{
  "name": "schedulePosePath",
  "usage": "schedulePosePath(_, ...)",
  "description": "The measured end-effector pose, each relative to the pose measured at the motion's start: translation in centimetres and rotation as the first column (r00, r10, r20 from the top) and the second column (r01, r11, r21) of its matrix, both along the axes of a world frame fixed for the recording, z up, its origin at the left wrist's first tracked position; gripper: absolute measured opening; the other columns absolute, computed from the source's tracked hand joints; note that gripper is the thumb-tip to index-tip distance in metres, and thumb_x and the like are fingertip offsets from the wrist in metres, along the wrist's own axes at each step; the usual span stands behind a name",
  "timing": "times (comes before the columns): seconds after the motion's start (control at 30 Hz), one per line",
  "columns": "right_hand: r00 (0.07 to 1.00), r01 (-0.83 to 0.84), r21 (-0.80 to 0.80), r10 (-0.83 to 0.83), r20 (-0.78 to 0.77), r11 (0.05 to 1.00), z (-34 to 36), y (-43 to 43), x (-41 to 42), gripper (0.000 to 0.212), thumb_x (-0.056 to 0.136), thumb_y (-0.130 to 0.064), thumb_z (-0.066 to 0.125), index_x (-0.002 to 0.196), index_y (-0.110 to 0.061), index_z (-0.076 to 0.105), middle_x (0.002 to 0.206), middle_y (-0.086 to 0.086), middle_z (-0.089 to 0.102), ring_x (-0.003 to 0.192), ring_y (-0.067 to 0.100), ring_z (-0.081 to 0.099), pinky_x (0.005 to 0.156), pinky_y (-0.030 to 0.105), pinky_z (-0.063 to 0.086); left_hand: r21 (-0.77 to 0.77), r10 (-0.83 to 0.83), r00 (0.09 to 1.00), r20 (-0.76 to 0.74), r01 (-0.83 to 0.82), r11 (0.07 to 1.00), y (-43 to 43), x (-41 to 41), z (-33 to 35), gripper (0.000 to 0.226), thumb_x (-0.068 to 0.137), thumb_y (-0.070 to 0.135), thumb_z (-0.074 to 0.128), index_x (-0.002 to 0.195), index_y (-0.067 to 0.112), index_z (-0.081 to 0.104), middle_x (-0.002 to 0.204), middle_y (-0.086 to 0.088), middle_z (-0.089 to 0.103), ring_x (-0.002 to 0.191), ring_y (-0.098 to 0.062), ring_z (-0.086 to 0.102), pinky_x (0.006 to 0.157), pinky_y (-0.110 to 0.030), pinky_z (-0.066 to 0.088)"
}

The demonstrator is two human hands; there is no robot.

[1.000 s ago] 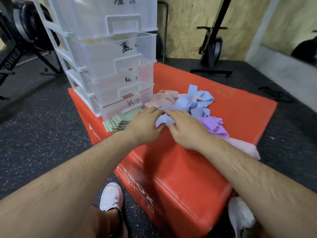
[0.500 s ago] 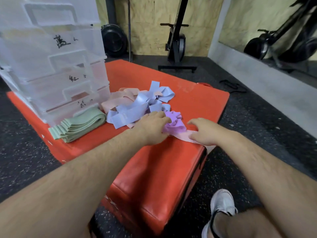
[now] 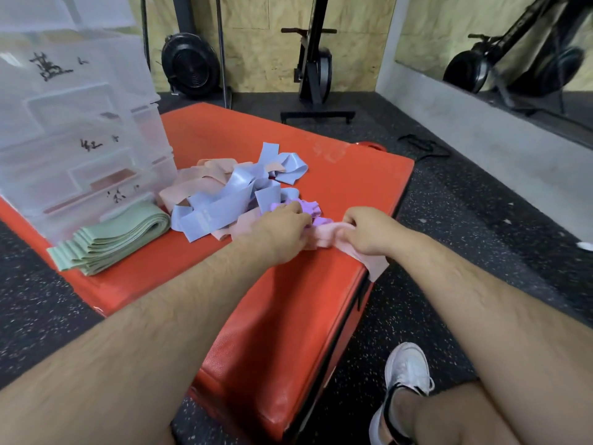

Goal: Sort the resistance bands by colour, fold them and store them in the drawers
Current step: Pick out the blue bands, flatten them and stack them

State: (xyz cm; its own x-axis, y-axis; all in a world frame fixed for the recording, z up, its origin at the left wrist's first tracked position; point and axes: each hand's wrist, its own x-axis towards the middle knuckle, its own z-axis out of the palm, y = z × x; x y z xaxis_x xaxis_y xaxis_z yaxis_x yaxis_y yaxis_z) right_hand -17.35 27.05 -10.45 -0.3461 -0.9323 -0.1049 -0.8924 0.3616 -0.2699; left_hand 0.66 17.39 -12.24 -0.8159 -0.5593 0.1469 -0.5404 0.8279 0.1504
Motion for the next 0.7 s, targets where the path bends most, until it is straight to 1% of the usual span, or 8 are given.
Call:
schedulePosePath(0.1,0.965,0.196,-0.3,-0.128,0.231,0.934,2.0,-1.2,0.5,0.006,0.095,-0.022,0.059,0.092,-0.018,0.058,0.083,-0.007,0.058,0.077,0.015,0.055,0.059,0.028,0.039,-0.044,0.012,0.965,-0.26,-0.024,0.999,-0.9,-0.9,1.2,0.018,0.095,0.013,0.051,0.097,0.01,0.069,0.102,-0.008,0.057,0.09,-0.027,0.054,0.076,-0.033,0.042)
schedulePosePath(0.2,0.89,0.376,-0.523,-0.142,0.432,0.765,4.4,-2.8,1.3,0.007,0.097,-0.018,0.056,0.1,-0.014,0.06,0.081,-0.01,0.062,0.071,0.01,0.056,0.053,0.013,0.037,0.08,0.164,0.9,-0.403,-0.143,0.986,-1.7,-1.2,3.2,0.022,0.099,0.018,0.053,0.117,0.01,0.063,0.121,-0.014,0.053,0.102,-0.028,0.055,0.087,-0.041,0.047)
schedulePosePath(0.23,0.876,0.389,-0.523,-0.128,0.465,0.759,4.9,-3.5,1.5,0.013,0.097,-0.016,0.055,0.107,-0.013,0.061,0.091,-0.005,0.067,0.079,0.014,0.062,0.057,0.014,0.039,0.096,0.176,0.899,-0.402,-0.149,0.984,-2.1,-1.2,3.4,0.027,0.098,0.018,0.056,0.123,0.008,0.06,0.126,-0.015,0.052,0.108,-0.029,0.055,0.09,-0.043,0.047)
schedulePosePath(0.3,0.895,0.32,-0.432,-0.12,0.43,0.843,5.0,-4.8,1.9,0.036,0.092,-0.012,0.056,0.129,-0.009,0.057,0.127,0.006,0.063,0.117,0.023,0.059,0.083,0.021,0.042,0.131,0.179,0.908,-0.379,-0.139,0.982,-2.8,-0.9,3.1,0.036,0.096,0.02,0.06,0.129,0.006,0.057,0.129,-0.014,0.05,0.114,-0.031,0.055,0.094,-0.044,0.045)
schedulePosePath(0.37,0.945,0.217,-0.319,-0.117,0.305,0.922,4.3,-5.7,2.2,0.06,0.089,-0.011,0.06,0.146,-0.004,0.042,0.154,0.013,0.041,0.145,0.027,0.034,0.11,0.025,0.029,0.157,0.201,0.917,-0.345,-0.155,0.975,-3.5,-0.2,2.5,0.042,0.094,0.025,0.064,0.129,0.004,0.057,0.129,-0.014,0.051,0.117,-0.031,0.054,0.097,-0.041,0.043)
schedulePosePath(0.43,0.973,0.154,-0.296,-0.093,0.21,0.943,3.5,-6.0,2.9,0.073,0.092,-0.019,0.062,0.156,-0.009,0.028,0.164,0.01,0.023,0.153,0.028,0.015,0.122,0.03,0.013,0.128,0.237,0.93,-0.281,-0.208,0.97,-4.2,0.7,1.9,0.041,0.092,0.028,0.064,0.125,0.003,0.059,0.127,-0.017,0.053,0.119,-0.035,0.052,0.096,-0.041,0.042)
schedulePosePath(0.6,0.99,-0.045,-0.302,0.083,0.116,0.952,2.3,-6.6,5.5,0.051,0.086,-0.009,0.05,0.134,-0.021,0.059,0.141,0.004,0.053,0.132,0.027,0.045,0.11,0.038,0.038,-0.035,0.46,0.887,-0.03,-0.461,0.887,-4.9,4.5,2.3,0.043,0.092,0.033,0.058,0.128,0.01,0.052,0.135,-0.015,0.046,0.128,-0.038,0.041,0.101,-0.044,0.036)
schedulePosePath(0.7,0.983,-0.137,-0.255,0.164,0.089,0.957,1.9,-6.5,7.5,0.043,0.087,-0.016,0.055,0.128,-0.024,0.062,0.135,0.002,0.057,0.128,0.025,0.048,0.105,0.042,0.043,-0.041,0.519,0.852,0.059,-0.518,0.854,-5.8,7.0,2.0,0.046,0.088,0.03,0.062,0.129,0.01,0.051,0.132,-0.015,0.048,0.124,-0.037,0.045,0.101,-0.043,0.039)
